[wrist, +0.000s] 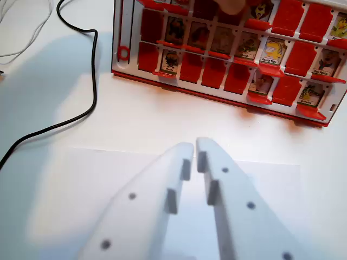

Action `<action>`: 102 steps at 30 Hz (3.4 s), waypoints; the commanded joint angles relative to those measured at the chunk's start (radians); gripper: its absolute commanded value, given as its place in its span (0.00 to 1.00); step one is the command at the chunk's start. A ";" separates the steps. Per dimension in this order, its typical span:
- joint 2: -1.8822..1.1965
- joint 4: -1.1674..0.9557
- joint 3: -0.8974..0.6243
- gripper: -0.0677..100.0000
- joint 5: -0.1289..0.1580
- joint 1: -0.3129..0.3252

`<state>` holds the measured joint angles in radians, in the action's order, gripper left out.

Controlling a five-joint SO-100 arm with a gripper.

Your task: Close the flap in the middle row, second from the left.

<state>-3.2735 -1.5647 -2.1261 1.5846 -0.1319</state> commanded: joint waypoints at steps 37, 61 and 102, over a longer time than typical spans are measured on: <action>0.000 0.043 0.041 0.00 -0.026 -0.006; 0.002 0.124 -0.034 0.00 -0.040 0.038; 0.624 0.905 -0.422 0.00 -0.109 -0.032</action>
<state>-2.7550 -0.7578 -2.5924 1.4788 -0.1580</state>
